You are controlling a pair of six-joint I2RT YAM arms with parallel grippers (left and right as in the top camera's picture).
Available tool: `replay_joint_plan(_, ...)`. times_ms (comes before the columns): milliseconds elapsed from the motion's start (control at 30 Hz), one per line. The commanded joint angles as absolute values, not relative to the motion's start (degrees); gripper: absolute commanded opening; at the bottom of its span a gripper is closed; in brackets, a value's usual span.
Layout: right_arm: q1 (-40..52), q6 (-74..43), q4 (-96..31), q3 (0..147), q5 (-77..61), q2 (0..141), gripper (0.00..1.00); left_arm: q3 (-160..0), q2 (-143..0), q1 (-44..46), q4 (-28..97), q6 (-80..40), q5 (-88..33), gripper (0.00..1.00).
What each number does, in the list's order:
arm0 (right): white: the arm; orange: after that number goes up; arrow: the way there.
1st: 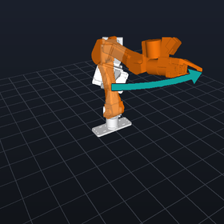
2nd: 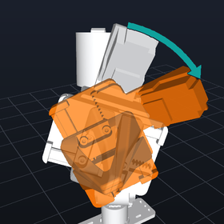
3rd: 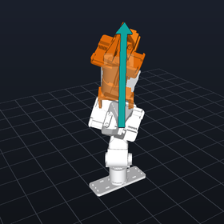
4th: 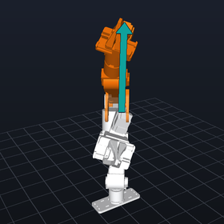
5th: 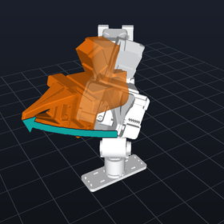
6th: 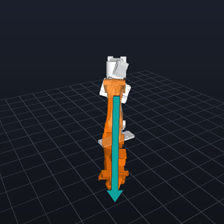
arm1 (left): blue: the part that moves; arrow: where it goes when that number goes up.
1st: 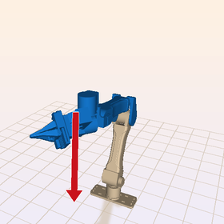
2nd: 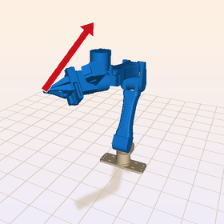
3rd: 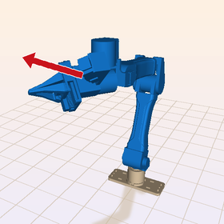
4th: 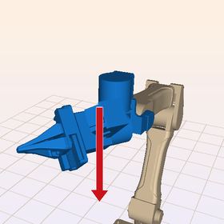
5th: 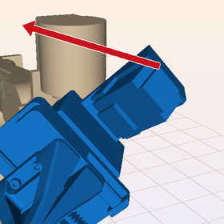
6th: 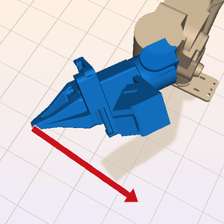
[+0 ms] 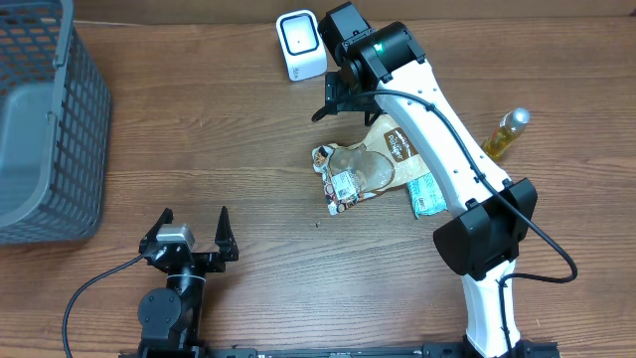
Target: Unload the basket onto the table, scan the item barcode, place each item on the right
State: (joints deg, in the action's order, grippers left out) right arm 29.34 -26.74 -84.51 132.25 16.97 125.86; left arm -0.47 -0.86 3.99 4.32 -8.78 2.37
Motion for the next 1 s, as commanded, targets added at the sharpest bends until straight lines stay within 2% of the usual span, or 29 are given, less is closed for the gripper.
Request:
replay_joint_plan(0, 29.19, -27.03, -84.23, 132.38, 17.93, 125.38, 1.00, -0.27, -0.25, 3.75, 4.19, -7.70, 2.98, 1.00)
replay_joint_plan(967, 29.19, -27.03, -84.23, 135.24, 17.78, 123.48, 1.00, -0.27, -0.25, 3.75, 4.19, -7.70, 2.98, 0.99)
